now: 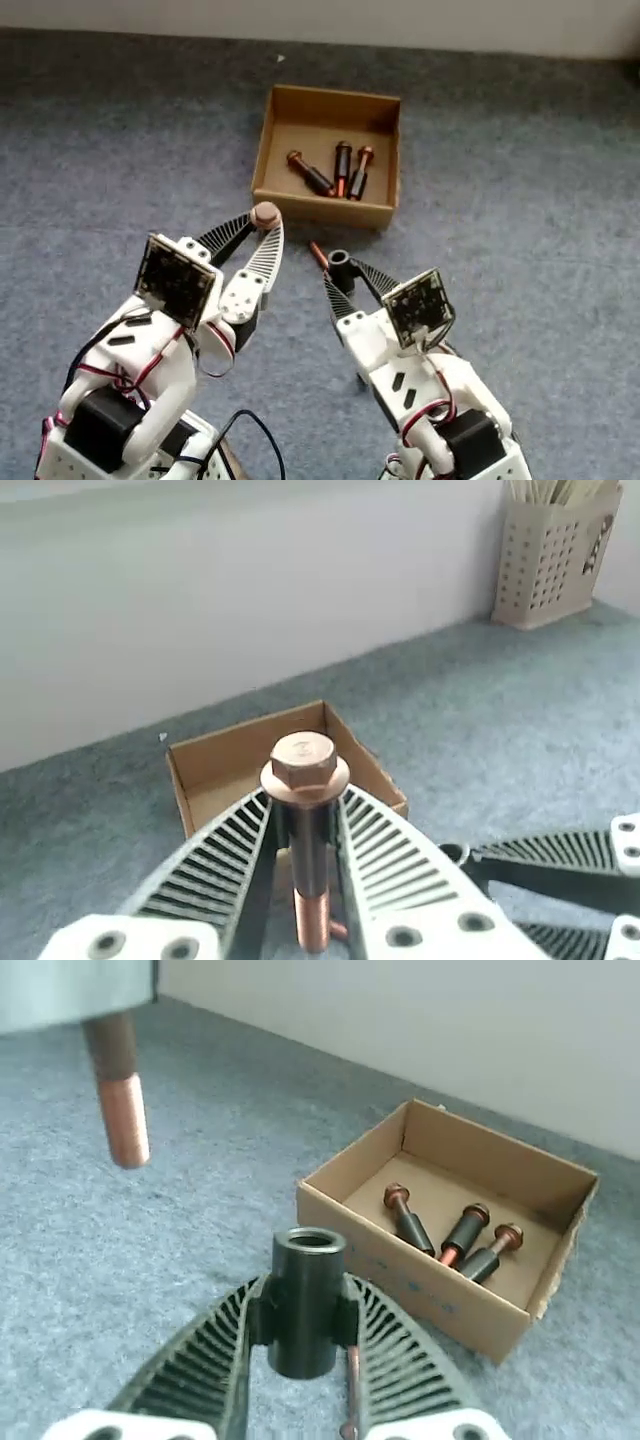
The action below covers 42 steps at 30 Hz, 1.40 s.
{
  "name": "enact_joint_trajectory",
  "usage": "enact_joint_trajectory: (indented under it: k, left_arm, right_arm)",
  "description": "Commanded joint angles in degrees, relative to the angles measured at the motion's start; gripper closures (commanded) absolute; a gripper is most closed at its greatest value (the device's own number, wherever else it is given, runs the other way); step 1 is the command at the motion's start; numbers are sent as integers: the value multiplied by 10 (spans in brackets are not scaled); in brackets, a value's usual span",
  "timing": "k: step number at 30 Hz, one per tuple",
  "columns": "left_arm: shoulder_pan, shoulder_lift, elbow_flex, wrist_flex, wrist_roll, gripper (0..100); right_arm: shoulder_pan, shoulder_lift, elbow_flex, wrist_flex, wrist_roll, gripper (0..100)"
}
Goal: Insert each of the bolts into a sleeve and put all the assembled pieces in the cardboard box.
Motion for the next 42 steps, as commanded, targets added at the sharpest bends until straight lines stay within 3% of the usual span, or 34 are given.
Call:
enact_joint_trajectory:
  k: [1,12,18,25,42]
  left_arm:
    - [-4,-19,-6,-53,34,995]
    - [0,-22,-5,-78,116,995]
    - [7,-22,-4,-77,116,995]
    - [58,-34,16,-79,113,995]
    - [58,-67,80,-80,113,995]
  right_arm:
    - [-15,-20,12,-51,10,993]
    - [-79,-19,35,-101,11,993]
    - [-101,-19,35,-108,54,993]
    - [-103,-19,35,-125,55,993]
    - [-87,-19,30,-125,54,993]
